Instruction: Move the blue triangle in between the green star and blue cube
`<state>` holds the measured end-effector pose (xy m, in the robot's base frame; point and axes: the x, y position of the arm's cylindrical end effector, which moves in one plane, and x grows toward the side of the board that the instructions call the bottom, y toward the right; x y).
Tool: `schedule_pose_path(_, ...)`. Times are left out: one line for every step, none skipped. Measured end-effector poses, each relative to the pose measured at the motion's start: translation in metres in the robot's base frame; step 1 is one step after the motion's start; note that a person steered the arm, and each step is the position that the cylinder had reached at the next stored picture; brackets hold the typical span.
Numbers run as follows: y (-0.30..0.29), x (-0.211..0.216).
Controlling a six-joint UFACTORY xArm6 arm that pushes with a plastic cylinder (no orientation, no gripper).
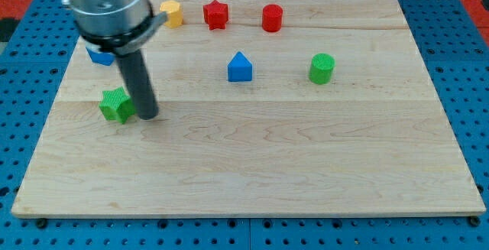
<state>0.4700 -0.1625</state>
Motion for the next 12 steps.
schedule_pose_path(-0.039, 0.0)
schedule_pose_path(-0.052, -0.004)
schedule_pose_path(-0.027, -0.004)
schedule_pose_path(0.046, -0.004)
schedule_pose_path(0.136, -0.011)
schedule_pose_path(0.197, -0.045)
schedule_pose_path(0.197, -0.082)
schedule_pose_path(0.152, -0.089)
schedule_pose_path(0.098, -0.092)
schedule_pose_path(0.067, -0.094)
schedule_pose_path(0.052, -0.09)
schedule_pose_path(0.041, -0.068)
